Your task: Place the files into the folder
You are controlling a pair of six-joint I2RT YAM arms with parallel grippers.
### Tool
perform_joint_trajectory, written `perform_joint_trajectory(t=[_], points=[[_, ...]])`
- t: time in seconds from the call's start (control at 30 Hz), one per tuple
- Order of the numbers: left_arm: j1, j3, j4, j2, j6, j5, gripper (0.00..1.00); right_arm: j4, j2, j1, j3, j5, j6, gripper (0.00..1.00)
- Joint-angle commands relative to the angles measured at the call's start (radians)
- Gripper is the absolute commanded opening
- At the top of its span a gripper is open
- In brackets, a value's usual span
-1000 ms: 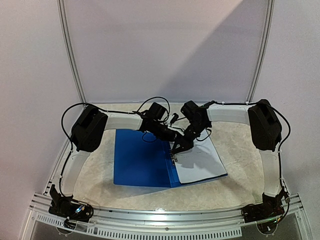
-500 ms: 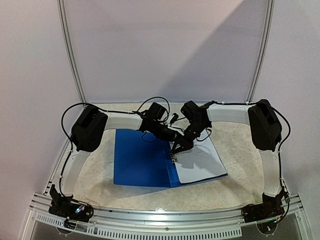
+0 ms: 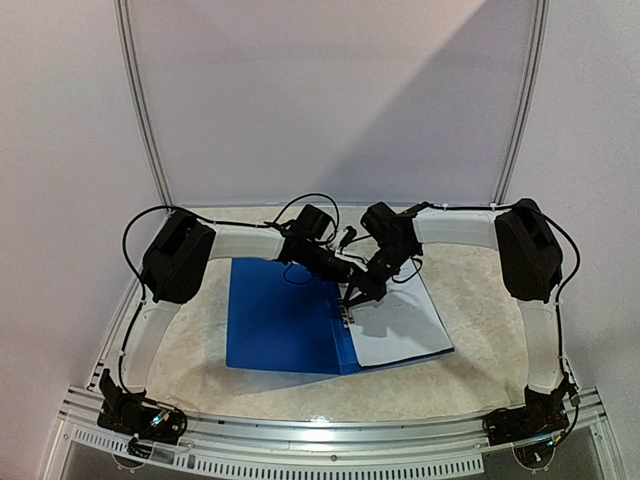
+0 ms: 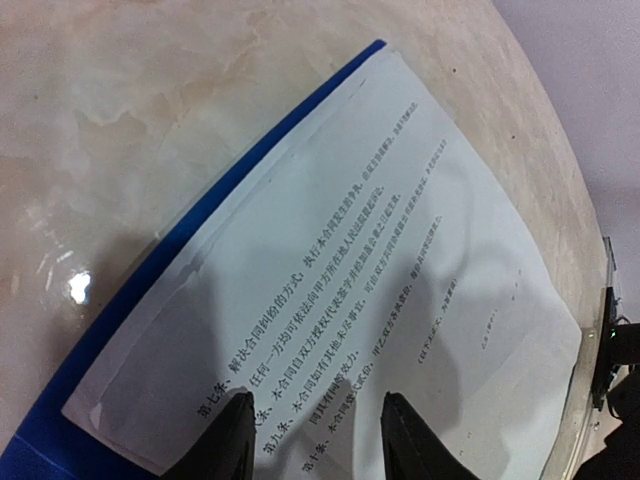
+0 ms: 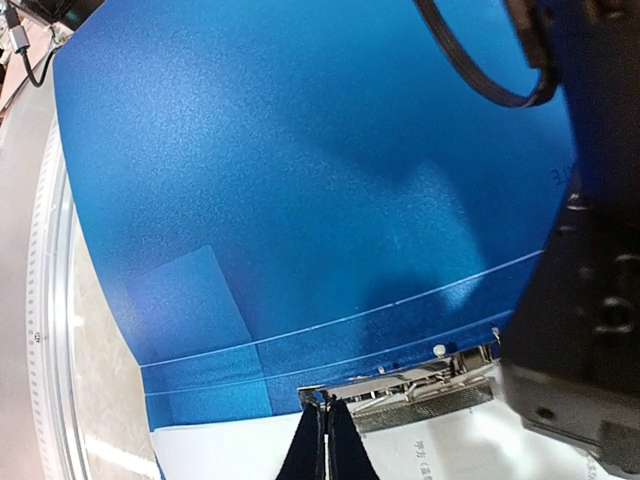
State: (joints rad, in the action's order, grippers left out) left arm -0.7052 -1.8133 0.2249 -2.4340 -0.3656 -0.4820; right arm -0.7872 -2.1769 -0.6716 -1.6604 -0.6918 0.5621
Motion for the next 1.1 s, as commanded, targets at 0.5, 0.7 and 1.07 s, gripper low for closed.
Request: perform_joint_trajectory(t=[0.5, 0.7, 1.07], points=[[0.015, -0.03, 0.086, -0.067, 0.022, 0.005, 0.44, -0.176, 0.027, -0.07, 0.028, 0.27, 0.356, 0.0], [0.016, -0.041, 0.097, -0.077, 0.022, 0.005, 0.44, -0.16, 0.032, -0.131, 0.092, 0.398, 0.427, 0.0], [0.019, -0.044, 0.101, -0.087, 0.02, 0.006, 0.44, -0.172, 0.039, -0.204, 0.125, 0.584, 0.499, 0.0]])
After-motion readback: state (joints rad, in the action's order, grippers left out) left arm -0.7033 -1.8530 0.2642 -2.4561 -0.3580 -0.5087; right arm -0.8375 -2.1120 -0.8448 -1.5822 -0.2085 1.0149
